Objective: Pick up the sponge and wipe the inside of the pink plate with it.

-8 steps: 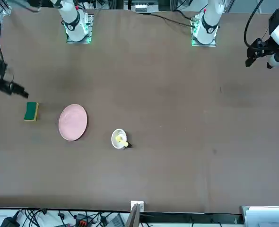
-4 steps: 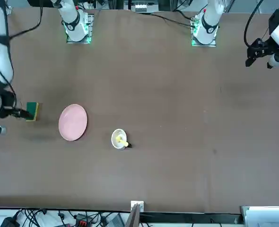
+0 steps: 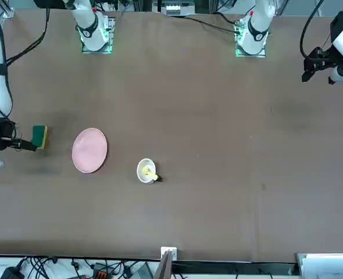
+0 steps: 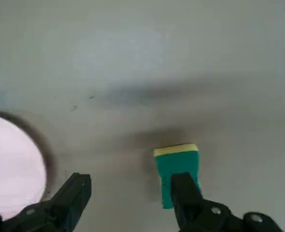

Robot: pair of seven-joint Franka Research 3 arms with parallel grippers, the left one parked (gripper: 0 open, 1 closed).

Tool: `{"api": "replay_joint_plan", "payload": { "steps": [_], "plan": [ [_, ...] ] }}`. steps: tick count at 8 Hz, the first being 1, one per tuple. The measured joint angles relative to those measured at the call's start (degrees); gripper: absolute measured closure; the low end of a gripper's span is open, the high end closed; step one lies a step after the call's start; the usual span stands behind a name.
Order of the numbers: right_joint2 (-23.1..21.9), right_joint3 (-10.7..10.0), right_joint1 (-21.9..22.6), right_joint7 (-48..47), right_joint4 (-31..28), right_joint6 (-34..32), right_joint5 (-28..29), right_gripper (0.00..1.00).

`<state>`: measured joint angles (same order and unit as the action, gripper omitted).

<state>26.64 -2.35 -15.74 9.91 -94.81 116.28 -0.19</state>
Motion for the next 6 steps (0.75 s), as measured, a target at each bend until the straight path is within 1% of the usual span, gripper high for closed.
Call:
{"api": "replay_joint_plan", "payload": {
  "steps": [1, 4, 6],
  "plan": [
    [1.1, 0.0, -1.1, 0.7, 0.2, 0.2, 0.0, 0.0],
    [5.3, 0.0, -4.2, 2.6, 1.0, 3.5, 0.0, 0.0],
    [7.5, 0.0, -5.6, 3.9, 0.3, 5.7, 0.0, 0.0]
  ]
}}
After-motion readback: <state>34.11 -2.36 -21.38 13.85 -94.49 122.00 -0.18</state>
